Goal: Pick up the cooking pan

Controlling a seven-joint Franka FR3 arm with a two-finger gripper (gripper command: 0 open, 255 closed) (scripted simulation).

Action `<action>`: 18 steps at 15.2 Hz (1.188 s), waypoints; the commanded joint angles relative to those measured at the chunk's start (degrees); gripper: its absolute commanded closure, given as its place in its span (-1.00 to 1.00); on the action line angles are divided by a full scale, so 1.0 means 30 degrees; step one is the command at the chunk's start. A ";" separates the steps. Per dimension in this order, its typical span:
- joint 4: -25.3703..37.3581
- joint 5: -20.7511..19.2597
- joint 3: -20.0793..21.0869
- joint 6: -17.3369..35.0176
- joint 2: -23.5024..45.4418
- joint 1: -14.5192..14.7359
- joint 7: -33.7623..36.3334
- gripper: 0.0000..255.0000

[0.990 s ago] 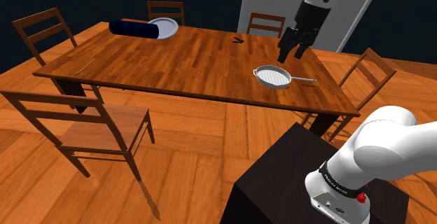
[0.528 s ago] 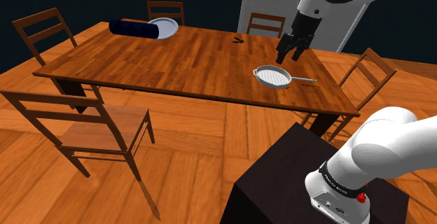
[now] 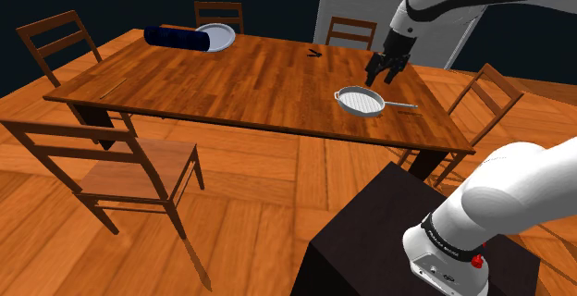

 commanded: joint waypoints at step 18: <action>0.6672 0.5747 -0.4988 0.4327 1.2652 -0.1814 -0.7912 -1.00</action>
